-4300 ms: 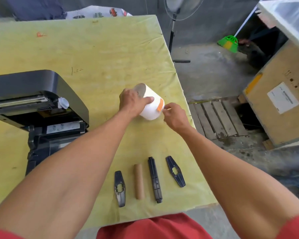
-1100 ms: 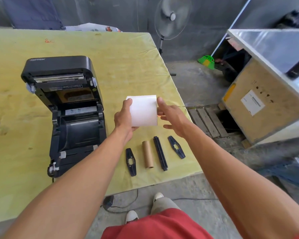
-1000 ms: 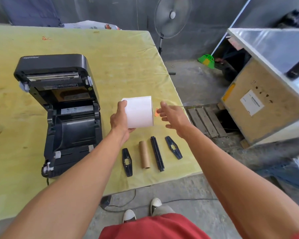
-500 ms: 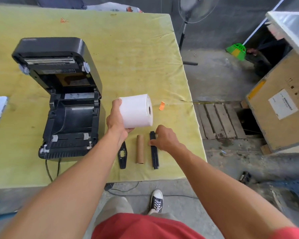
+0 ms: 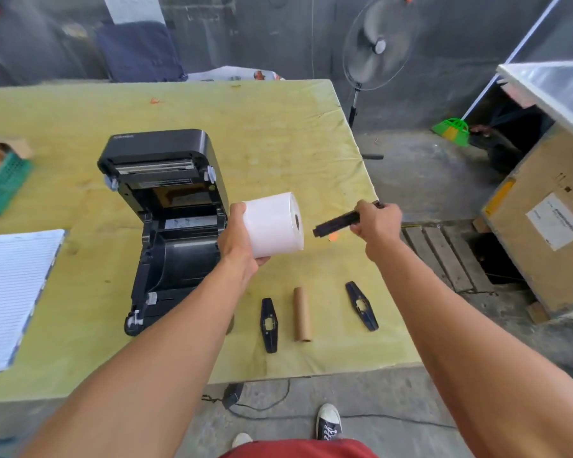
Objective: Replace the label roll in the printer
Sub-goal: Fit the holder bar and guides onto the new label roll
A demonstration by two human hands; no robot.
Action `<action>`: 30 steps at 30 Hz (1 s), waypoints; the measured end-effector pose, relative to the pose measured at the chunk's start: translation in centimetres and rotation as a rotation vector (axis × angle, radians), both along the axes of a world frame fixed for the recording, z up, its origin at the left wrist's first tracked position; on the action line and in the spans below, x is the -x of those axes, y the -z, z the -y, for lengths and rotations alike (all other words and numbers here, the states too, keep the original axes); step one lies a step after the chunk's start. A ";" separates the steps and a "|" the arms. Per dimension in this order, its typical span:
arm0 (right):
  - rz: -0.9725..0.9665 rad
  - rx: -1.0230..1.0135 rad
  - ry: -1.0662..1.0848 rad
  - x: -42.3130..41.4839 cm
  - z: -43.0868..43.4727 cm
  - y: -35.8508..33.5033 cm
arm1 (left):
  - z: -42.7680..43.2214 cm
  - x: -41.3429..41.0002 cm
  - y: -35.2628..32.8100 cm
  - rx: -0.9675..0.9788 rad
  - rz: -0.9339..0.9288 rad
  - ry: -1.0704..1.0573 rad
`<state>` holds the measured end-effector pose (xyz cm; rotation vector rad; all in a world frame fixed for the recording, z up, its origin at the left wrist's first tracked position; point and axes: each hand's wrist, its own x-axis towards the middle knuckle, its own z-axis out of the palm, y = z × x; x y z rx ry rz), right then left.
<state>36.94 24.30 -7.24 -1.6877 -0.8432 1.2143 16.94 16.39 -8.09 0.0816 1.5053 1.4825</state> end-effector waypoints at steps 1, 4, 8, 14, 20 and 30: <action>-0.103 -0.020 0.066 0.2 -0.1 -0.9 | 0.0 0.2 -0.4 -0.001 -0.004 0.005; -0.260 -0.042 0.097 2.0 1.0 -2.4 | -0.4 0.6 -1.2 -0.008 -0.012 0.016; -0.325 -0.088 0.144 4.1 2.8 -2.3 | -0.7 1.5 -2.4 -0.005 -0.033 0.059; -0.314 -0.156 0.224 4.7 4.0 -1.9 | -0.9 2.0 -2.8 -0.002 -0.048 0.133; -0.228 -0.305 0.167 4.5 4.7 -2.7 | -1.2 2.1 -3.0 0.002 0.001 0.188; -0.220 -0.258 0.184 4.9 4.2 -3.2 | -1.3 2.2 -2.2 0.039 0.103 0.204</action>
